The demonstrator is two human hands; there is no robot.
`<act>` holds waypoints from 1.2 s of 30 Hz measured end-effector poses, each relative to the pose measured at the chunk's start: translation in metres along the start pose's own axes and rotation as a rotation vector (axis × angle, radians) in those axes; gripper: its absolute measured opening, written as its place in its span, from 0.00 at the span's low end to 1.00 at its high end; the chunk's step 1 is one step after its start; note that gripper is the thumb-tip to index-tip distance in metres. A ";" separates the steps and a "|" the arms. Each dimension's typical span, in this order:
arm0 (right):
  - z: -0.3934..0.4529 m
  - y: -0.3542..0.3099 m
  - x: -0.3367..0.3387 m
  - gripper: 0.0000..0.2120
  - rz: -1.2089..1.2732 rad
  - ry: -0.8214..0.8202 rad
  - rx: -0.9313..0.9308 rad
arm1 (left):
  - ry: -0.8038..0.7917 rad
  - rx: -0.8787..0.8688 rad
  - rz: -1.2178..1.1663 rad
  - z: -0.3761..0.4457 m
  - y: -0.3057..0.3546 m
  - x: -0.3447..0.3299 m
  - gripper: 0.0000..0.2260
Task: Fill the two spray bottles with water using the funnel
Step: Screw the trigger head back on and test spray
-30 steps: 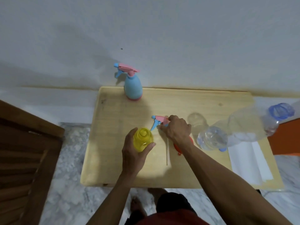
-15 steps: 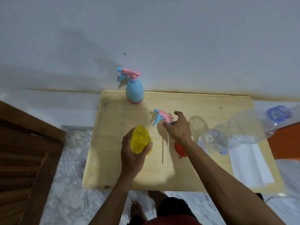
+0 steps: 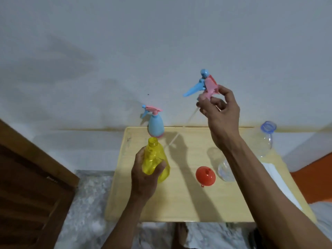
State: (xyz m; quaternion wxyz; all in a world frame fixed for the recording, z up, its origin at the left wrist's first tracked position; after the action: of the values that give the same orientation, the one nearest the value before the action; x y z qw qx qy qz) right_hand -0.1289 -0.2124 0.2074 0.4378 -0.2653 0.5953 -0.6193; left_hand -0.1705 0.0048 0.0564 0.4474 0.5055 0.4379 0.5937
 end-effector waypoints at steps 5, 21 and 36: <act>-0.023 -0.066 -0.022 0.18 0.035 -0.084 0.220 | -0.035 -0.029 -0.023 -0.014 0.024 0.008 0.26; -0.068 -0.053 -0.049 0.19 -0.048 -0.271 0.222 | -0.140 -0.083 -0.040 -0.036 0.050 0.036 0.27; -0.087 -0.007 -0.051 0.23 -0.068 -0.548 0.049 | -0.226 -0.062 -0.139 -0.022 0.074 0.037 0.23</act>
State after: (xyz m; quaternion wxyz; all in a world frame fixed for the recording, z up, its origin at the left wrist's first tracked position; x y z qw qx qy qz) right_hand -0.1803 -0.1255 0.2110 0.5676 -0.4322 0.4303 -0.5531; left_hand -0.2021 0.0231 0.1339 0.5493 0.5237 0.4000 0.5138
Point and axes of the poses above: each hand's wrist, its own z-axis towards the middle knuckle, its own x-axis out of the back of the hand, y = z × x, the point moved 2 cm from there along z, towards the middle knuckle, and after that the axes turned 5 degrees about z, right-handed, at the moved point
